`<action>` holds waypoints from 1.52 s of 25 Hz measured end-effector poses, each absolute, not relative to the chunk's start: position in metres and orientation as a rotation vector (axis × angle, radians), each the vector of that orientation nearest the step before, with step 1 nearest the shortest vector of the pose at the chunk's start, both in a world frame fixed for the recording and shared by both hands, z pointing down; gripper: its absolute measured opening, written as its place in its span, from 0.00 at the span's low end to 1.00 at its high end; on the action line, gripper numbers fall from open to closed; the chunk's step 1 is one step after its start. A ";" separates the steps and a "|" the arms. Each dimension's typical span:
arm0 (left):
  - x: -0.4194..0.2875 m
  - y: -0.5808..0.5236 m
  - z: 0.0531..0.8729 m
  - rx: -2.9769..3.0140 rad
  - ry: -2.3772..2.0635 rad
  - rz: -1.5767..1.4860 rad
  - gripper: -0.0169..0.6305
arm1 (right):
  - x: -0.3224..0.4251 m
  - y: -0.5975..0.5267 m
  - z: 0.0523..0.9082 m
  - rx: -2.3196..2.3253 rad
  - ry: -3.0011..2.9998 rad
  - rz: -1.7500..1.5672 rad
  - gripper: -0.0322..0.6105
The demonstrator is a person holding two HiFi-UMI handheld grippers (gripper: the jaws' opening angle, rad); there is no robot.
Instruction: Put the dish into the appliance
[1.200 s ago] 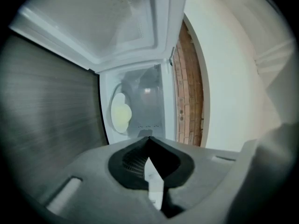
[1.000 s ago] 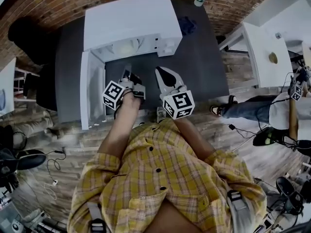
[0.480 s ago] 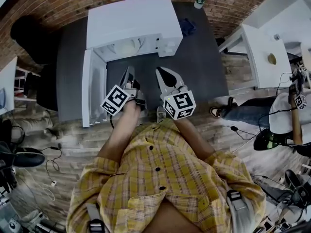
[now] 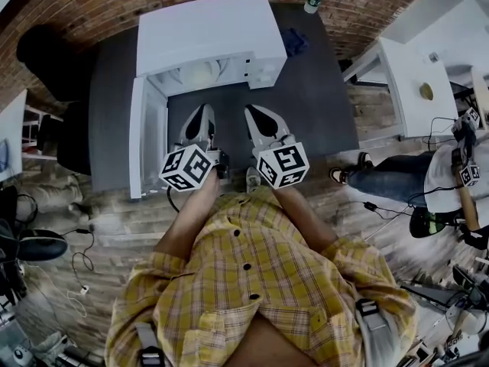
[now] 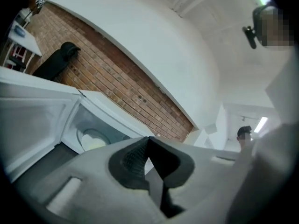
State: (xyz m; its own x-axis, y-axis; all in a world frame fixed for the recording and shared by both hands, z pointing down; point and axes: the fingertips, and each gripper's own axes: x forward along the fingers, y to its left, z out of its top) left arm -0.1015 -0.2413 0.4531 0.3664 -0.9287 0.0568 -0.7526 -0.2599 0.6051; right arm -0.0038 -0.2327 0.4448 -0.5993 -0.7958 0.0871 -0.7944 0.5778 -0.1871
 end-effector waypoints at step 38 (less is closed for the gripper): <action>-0.075 -0.193 0.419 2.513 -1.745 -0.048 0.02 | -0.005 -0.206 0.426 -1.395 2.759 -0.201 0.05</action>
